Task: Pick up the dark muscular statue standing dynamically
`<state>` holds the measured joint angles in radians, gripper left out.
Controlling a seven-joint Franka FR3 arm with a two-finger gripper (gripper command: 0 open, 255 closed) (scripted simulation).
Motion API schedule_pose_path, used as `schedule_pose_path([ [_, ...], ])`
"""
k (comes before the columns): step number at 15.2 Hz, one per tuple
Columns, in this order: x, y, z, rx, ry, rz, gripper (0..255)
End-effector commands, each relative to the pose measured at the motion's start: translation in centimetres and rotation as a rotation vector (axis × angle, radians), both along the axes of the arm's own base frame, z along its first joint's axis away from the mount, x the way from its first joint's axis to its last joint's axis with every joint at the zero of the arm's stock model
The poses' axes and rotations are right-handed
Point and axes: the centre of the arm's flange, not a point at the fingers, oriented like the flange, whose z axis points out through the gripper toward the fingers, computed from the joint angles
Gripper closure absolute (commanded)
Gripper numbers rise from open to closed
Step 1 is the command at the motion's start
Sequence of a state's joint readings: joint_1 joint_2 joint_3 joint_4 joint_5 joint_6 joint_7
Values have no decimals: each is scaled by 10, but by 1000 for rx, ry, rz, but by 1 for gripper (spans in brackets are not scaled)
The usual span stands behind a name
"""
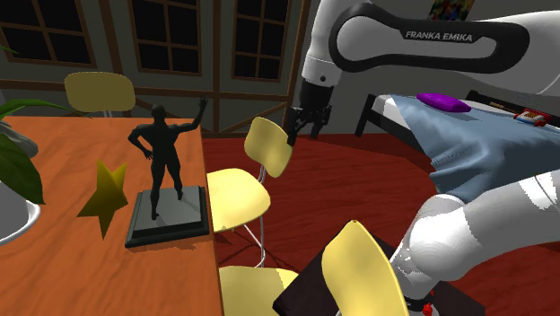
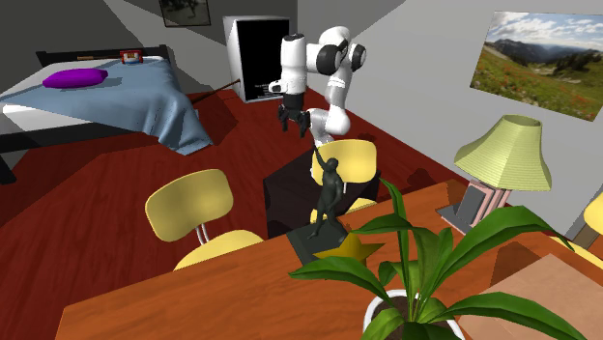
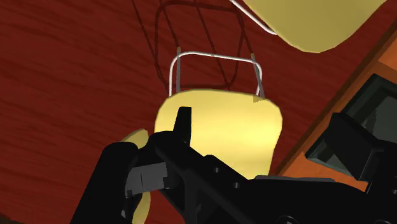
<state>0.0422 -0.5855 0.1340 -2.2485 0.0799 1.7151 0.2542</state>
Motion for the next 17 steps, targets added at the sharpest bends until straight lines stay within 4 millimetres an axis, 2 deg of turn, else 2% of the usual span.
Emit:
schedule_pose_path([
  [1, 10, 20, 4, 10, -17, -4, 0],
  [17, 102, 180, 53, 83, -149, -25, 0],
])
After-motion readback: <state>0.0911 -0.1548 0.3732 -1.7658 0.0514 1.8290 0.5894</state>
